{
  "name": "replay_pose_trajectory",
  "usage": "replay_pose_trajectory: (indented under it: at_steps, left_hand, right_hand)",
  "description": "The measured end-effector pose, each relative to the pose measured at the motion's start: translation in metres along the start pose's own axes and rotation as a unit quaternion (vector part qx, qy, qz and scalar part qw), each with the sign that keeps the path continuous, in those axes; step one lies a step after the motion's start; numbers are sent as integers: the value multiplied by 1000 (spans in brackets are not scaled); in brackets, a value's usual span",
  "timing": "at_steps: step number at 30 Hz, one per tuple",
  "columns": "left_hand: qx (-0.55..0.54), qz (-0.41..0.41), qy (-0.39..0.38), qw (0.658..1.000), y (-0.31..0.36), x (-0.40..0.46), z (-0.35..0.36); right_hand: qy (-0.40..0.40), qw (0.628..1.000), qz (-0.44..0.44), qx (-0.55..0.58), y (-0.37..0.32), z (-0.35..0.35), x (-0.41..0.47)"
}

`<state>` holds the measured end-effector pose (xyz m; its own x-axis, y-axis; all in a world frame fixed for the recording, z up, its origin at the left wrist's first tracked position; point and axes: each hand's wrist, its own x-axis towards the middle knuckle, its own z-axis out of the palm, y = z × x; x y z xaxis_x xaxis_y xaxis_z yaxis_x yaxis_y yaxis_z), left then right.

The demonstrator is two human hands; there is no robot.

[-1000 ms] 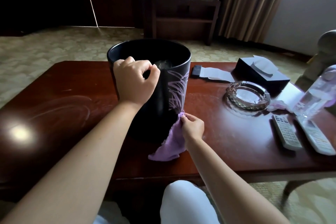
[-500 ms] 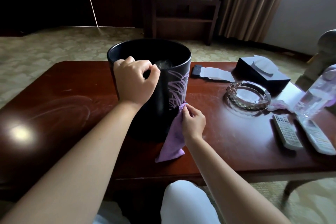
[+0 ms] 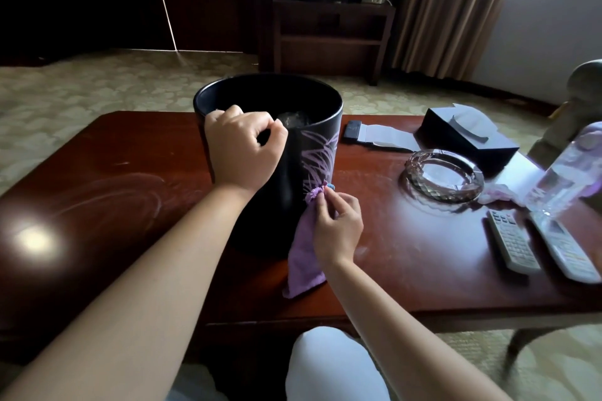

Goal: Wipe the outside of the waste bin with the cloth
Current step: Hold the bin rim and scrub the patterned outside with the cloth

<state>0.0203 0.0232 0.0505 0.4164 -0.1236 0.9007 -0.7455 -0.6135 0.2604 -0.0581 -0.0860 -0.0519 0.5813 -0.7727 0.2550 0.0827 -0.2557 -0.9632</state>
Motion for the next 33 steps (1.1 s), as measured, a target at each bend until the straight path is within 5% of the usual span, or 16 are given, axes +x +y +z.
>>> replay_pose_trajectory:
  at_steps: [4,9,13,18,23,26,31,33]
  left_hand:
    - [-5,0,-4,1000,1,2,-2]
    - [-2,8,8,1000,1,1,1]
    - [-7,7,2,1000,-1,1,-1]
    - [0,1,6,1000,0,0,1]
    - [-3,7,0,1000,0,2,-2]
    - [5,5,7,1000,1,1,1]
    - [3,4,-1,1000,-1,2,-1]
    - [4,8,5,1000,1,2,0]
  right_hand:
    - [42,997,60,19,-5,3,6]
    - [36,999,-10,9,-8,8,-20]
    - [84,994,64,40,-12,10,-6]
    - [62,998,-3,26,-17,15,-29]
    - [105,990,75,62,-16,16,-12]
    - [72,997,10,37,-22,15,-24]
    - [109,989,62,80,-28,14,-5]
    - [91,994,6,55,-33,15,-12]
